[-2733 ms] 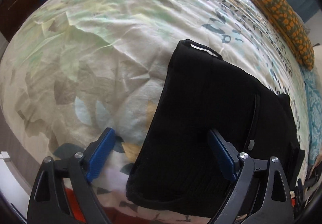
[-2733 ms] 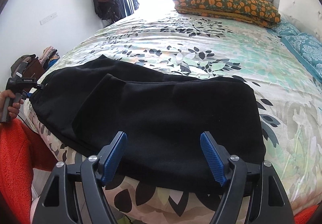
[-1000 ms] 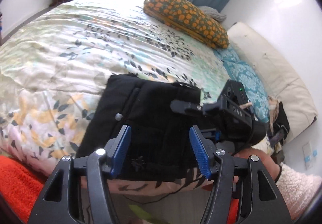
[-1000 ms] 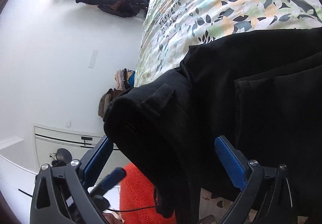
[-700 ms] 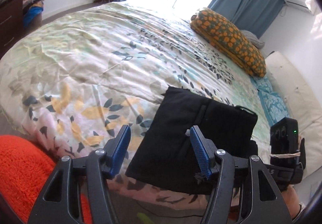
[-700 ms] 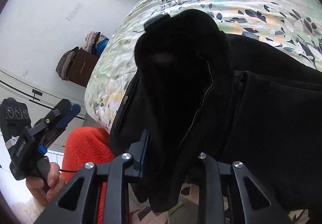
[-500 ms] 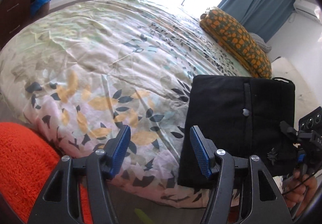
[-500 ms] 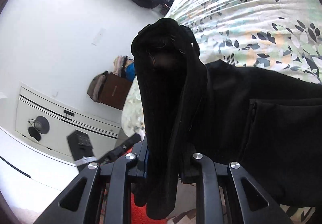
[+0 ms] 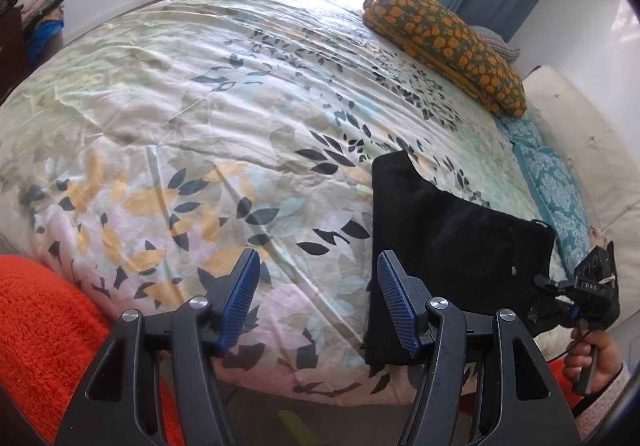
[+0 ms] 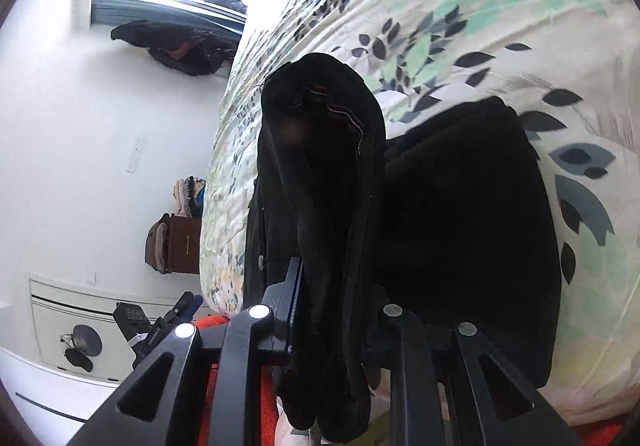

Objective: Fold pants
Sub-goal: 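Fold the held end over the trousers with the right gripper and open it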

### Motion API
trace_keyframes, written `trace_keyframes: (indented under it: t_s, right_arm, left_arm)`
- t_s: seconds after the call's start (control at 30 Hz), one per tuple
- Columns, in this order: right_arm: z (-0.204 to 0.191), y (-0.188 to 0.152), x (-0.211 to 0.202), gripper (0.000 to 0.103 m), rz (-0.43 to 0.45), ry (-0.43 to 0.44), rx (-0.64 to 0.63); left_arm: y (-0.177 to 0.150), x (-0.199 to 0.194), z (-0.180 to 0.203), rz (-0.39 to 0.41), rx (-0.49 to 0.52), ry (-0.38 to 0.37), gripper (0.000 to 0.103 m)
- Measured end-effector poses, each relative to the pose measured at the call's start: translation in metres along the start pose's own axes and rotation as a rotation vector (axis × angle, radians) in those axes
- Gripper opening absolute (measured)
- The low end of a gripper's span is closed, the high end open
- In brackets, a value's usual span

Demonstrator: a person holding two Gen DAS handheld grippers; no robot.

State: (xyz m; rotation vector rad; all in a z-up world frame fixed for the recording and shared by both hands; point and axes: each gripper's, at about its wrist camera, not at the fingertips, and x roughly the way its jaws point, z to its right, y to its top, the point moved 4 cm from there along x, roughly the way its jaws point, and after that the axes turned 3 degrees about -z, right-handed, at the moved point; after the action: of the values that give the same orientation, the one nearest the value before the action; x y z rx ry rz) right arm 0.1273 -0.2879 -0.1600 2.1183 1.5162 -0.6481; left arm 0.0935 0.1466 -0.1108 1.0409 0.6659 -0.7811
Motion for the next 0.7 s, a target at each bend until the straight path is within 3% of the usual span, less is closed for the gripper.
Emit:
trace_keyframes:
  t_s: [0.13,0.2,0.4,0.53,0.6,0.7]
  right_arm:
    - [-0.021,0.001,-0.020,0.020,0.039,0.121,-0.036]
    - [-0.032,0.005,-0.028,0.020,0.059,0.140,-0.076]
    - [0.027,0.011,-0.029,0.020,0.062,0.022,0.030]
    - [0.047,0.002,-0.028,0.021,0.080,0.025,0.062]
    - [0.049,0.001,-0.029,0.026,0.094,-0.025,0.039]
    - [0.047,0.006,-0.027,0.044,0.108,-0.139,-0.013]
  left_arm:
    - [-0.004,0.002,0.011,-0.009,0.039,0.007,0.064]
    - [-0.005,0.002,0.015,-0.007,0.059,0.012,0.064]
    - [-0.012,0.007,0.017,-0.027,0.075,0.015,0.064]
    - [-0.013,0.012,0.016,-0.041,0.074,0.020,0.064]
    - [-0.014,0.016,0.017,-0.053,0.069,0.018,0.064]
    - [-0.016,0.018,0.022,-0.060,0.089,0.022,0.064]
